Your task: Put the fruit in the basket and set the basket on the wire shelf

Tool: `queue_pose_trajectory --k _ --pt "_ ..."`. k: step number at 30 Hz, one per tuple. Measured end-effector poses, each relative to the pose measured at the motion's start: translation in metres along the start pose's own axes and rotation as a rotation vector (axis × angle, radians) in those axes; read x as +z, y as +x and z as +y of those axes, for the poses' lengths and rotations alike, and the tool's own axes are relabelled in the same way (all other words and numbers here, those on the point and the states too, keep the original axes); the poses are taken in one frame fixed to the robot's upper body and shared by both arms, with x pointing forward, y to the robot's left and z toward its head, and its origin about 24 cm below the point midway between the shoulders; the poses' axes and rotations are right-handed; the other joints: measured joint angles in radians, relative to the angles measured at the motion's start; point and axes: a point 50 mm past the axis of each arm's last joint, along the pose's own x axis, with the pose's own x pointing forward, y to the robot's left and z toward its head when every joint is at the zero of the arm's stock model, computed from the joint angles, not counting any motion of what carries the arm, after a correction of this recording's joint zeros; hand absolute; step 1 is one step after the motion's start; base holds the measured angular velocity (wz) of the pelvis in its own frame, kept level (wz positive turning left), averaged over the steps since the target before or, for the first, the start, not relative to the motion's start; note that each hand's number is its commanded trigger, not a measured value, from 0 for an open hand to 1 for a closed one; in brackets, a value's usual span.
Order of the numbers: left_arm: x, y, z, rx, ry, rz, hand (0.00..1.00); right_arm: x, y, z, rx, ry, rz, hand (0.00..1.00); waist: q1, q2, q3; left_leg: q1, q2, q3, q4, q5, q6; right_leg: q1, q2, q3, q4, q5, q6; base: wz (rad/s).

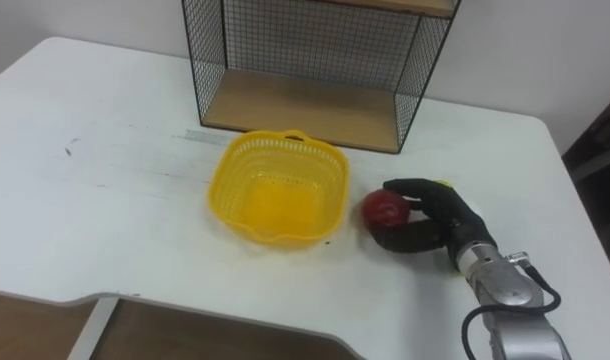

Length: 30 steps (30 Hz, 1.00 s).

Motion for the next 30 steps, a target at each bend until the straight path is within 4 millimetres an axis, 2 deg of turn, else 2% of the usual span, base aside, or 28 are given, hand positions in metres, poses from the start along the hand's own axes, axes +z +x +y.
queue_pose_trajectory --k 7,20,30 --pt "0.001 0.0 0.0 0.005 0.0 -0.002 0.0 0.001 0.0 0.0 -0.011 0.025 -0.008 1.0 -0.007 -0.008 -0.0065 0.006 0.0 0.004 -0.001 0.0 0.0 0.001 0.0 0.006 -0.001 0.0 0.0 -0.01" --pt "-0.003 0.0 0.0 0.006 0.0 0.007 0.0 0.002 0.0 -0.003 -0.06 0.023 -0.013 1.0 -0.046 0.003 -0.0076 0.008 0.0 0.004 -0.007 0.0 0.0 0.003 0.0 0.009 0.003 0.0 0.0 0.0" --pt "-0.003 -0.001 -0.002 0.002 0.001 0.007 0.0 0.013 0.0 -0.004 -0.092 0.01 -0.057 1.0 -0.048 0.017 -0.0066 0.007 0.0 0.002 -0.001 0.0 0.0 0.002 0.0 0.007 0.003 0.0 0.0 0.0"
